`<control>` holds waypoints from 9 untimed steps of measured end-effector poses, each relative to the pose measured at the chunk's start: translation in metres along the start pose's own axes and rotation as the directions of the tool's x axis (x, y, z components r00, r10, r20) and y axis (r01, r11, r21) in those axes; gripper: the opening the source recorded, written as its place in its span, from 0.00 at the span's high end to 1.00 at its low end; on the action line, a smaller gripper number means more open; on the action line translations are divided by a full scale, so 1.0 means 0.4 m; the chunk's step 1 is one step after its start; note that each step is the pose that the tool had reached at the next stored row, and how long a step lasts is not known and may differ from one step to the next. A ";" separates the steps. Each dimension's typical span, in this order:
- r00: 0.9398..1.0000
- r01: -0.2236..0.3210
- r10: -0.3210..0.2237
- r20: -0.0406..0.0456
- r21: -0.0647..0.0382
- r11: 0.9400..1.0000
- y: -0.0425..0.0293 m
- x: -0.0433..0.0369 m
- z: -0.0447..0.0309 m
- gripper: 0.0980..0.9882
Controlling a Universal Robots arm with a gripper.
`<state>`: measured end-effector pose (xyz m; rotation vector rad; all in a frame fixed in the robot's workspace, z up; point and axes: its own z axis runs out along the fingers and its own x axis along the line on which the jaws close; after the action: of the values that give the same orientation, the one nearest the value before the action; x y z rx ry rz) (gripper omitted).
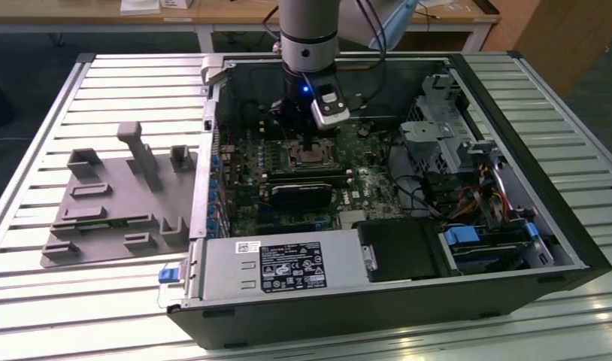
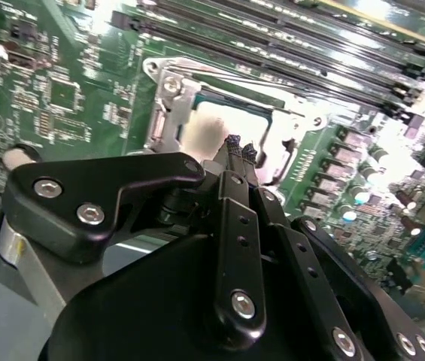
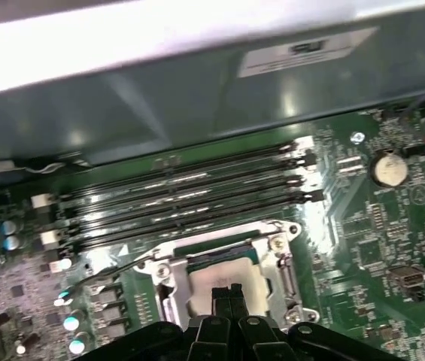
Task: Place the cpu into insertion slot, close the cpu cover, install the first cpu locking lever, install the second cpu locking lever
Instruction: 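Close the cpu cover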
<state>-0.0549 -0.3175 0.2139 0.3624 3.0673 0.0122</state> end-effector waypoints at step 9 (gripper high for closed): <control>0.998 0.056 -0.056 -0.001 -0.003 0.998 -0.013 0.016 0.008 1.00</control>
<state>-0.0620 -0.3210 0.2102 0.2758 3.0764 0.0149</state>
